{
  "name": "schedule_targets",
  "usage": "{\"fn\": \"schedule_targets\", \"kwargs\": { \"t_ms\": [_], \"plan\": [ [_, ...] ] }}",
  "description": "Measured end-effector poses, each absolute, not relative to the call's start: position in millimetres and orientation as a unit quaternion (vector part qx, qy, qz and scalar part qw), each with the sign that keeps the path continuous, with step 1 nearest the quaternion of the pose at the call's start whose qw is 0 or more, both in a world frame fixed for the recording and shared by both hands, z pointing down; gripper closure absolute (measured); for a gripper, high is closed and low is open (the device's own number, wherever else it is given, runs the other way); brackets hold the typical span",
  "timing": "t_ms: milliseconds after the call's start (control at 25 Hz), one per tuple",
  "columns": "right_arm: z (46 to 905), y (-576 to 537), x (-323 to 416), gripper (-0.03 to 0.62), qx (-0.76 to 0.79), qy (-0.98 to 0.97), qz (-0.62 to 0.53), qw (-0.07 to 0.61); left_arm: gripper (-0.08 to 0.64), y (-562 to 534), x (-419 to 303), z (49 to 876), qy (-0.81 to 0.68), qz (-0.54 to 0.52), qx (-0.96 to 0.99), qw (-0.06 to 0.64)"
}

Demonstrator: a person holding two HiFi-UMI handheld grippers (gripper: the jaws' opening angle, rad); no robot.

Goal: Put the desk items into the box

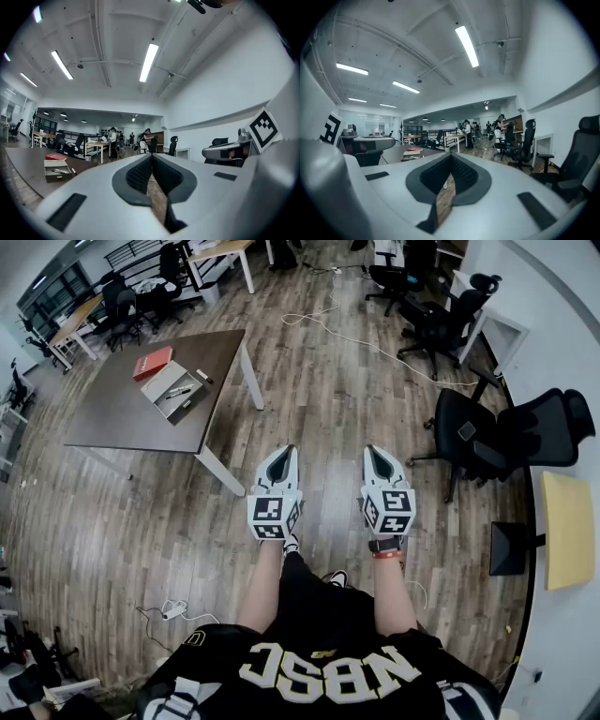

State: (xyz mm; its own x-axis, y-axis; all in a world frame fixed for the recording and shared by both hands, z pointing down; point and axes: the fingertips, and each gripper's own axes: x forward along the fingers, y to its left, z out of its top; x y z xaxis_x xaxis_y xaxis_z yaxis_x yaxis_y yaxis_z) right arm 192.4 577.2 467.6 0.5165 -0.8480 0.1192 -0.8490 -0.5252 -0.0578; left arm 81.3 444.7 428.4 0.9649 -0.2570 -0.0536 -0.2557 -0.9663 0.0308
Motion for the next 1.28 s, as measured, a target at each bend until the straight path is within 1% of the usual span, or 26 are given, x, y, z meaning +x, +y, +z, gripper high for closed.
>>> {"fn": "schedule_targets", "kwargs": {
  "t_ms": [240,400,520,600,720,880,1080,1280],
  "plan": [
    [469.4,556.7,199.2,0.583,0.862,-0.502,0.069,-0.007,0.543,433.6,80.4,431.4,-0.139,-0.025,0.99,0.01],
    [473.8,530.1,199.8,0.583,0.852,-0.518,0.069,-0.011,0.543,407.3,85.1,434.6,-0.149,-0.024,0.988,0.011],
    [477.1,503.3,206.4,0.583,0.847,-0.528,0.07,-0.011,0.543,381.9,99.8,436.9,-0.155,-0.023,0.988,0.001],
    [476.1,480.7,219.6,0.583,0.844,-0.532,0.071,-0.007,0.543,364.0,114.4,439.0,-0.155,-0.027,0.988,0.007],
    [466.8,439.1,238.0,0.583,0.84,-0.538,0.066,-0.006,0.543,331.0,135.8,437.2,-0.147,-0.029,0.989,0.014],
    [454.8,369.0,251.0,0.583,0.829,-0.556,0.062,0.0,0.543,270.7,151.6,420.4,-0.16,-0.031,0.987,-0.002],
    [449.5,272.1,246.5,0.583,0.807,-0.587,0.065,0.007,0.545,188.8,144.2,417.5,-0.187,-0.029,0.982,0.005],
    [458.1,182.1,218.9,0.583,0.769,-0.635,0.071,0.025,0.545,117.8,115.0,430.0,-0.233,-0.031,0.972,0.028]
  ]
}}
